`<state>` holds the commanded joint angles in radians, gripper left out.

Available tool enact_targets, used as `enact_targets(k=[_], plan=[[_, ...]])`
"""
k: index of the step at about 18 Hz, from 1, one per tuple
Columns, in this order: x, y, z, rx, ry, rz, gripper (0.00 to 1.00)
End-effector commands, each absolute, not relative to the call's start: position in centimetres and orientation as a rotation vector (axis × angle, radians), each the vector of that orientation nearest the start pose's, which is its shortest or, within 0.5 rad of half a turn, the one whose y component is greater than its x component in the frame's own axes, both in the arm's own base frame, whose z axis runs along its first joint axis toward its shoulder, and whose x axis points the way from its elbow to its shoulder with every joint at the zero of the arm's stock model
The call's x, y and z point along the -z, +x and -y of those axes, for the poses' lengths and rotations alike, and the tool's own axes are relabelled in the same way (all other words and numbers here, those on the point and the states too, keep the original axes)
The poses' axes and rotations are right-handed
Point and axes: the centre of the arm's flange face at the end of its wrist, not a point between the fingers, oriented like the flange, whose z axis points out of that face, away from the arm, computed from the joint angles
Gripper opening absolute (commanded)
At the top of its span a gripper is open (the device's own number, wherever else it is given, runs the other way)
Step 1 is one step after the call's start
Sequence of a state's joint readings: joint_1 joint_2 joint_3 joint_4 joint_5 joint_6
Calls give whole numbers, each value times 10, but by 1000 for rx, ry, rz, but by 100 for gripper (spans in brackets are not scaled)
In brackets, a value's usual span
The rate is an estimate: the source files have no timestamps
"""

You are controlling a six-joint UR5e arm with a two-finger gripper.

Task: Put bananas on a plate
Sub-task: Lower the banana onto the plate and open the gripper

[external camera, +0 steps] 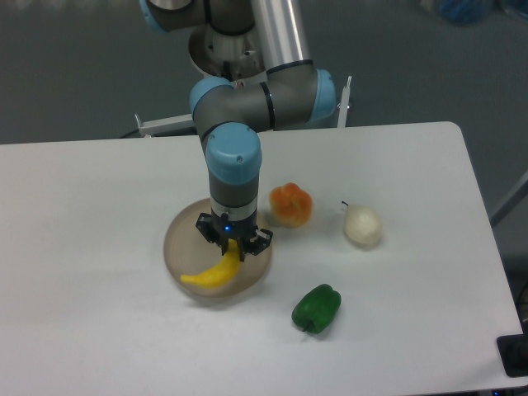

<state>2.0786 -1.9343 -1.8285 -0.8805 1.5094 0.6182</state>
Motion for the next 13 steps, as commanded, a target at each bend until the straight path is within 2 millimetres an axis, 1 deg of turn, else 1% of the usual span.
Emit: enact_targets(k=[2,5,7,9,13], plan=[[-233,-158,-571,32,-3055,-169,34],[-231,-153,-573,37,-3059,-172,34],[-222,-152,-574,49,-3071,-179,34],[-218,-152,-574,54,-3076,-179,34],[-215,-151,-574,59,-3081,-190,34]])
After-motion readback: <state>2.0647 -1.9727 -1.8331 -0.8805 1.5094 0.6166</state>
